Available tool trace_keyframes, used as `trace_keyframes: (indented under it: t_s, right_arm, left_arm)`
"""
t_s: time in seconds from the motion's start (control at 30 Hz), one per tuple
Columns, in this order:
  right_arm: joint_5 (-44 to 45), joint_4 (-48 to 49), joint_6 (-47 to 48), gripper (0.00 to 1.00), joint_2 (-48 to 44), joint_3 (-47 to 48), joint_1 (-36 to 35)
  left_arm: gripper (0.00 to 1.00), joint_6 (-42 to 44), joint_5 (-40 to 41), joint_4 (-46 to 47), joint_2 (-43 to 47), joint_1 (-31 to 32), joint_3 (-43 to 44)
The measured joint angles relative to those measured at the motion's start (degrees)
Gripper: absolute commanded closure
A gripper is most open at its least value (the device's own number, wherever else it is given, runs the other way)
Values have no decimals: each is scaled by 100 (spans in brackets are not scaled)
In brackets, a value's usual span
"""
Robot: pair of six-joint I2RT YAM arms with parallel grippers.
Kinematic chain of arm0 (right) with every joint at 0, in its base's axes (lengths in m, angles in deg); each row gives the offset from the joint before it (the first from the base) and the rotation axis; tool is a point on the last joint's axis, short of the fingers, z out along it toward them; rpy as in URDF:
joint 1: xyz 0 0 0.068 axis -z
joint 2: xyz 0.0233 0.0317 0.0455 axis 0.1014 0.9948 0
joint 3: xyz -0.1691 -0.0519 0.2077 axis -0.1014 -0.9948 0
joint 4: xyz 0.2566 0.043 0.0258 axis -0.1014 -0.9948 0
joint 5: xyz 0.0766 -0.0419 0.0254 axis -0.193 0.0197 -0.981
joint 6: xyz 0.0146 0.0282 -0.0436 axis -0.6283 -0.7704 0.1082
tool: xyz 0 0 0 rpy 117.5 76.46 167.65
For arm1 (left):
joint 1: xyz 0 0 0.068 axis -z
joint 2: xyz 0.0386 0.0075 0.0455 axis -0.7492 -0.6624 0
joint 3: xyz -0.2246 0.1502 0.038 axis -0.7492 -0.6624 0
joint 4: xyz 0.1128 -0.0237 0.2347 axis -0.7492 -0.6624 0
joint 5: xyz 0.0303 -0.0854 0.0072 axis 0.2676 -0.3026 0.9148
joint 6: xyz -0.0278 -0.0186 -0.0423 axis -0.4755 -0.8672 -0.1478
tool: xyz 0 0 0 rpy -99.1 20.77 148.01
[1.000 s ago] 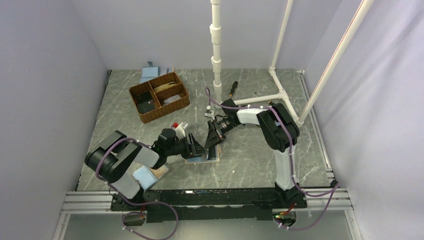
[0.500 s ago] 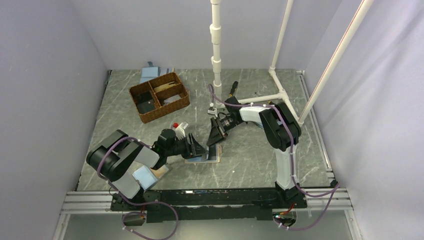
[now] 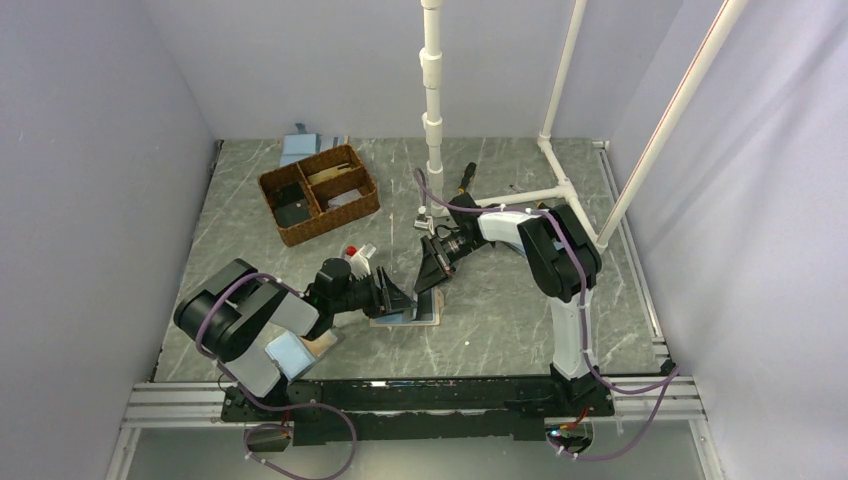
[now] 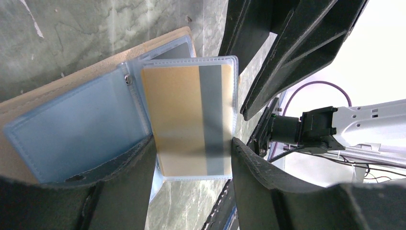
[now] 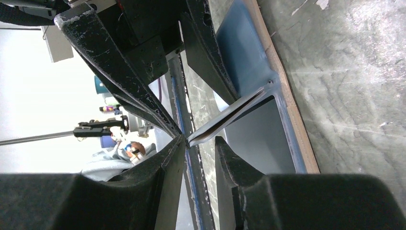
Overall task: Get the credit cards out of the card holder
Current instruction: Remove the credit card from the card holder.
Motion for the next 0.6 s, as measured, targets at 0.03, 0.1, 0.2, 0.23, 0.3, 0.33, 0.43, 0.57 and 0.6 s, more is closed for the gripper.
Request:
trace_keyframes:
  t_s: [0.03, 0.1, 0.2, 0.23, 0.3, 0.33, 0.43, 0.57, 0.6]
  right_arm:
    - [0, -28, 28, 68, 7, 13, 0]
    - [0, -107, 127, 68, 42, 57, 0]
    - [0, -225, 273, 69, 107, 120, 0]
    - [2, -260, 302, 69, 122, 127, 0]
    - [9, -302, 332, 69, 138, 127, 0]
    - [20, -310, 337, 70, 144, 127, 0]
    - [26, -319, 334, 71, 153, 127, 0]
    - [42, -341, 332, 71, 155, 129, 0]
    - [46, -350, 332, 71, 155, 131, 0]
  left_arm:
    - [45, -15, -2, 4, -7, 0, 0]
    - [45, -35, -4, 13, -11, -4, 0]
    - [45, -48, -15, 20, -17, -11, 0]
    - [45, -61, -17, 20, -17, -11, 0]
    - [45, -74, -17, 20, -17, -11, 0]
    - [45, -76, -17, 17, -17, -13, 0]
    - [45, -76, -17, 17, -17, -15, 0]
    - [44, -79, -31, 20, -17, -15, 0]
    - [44, -79, -33, 20, -17, -15, 0]
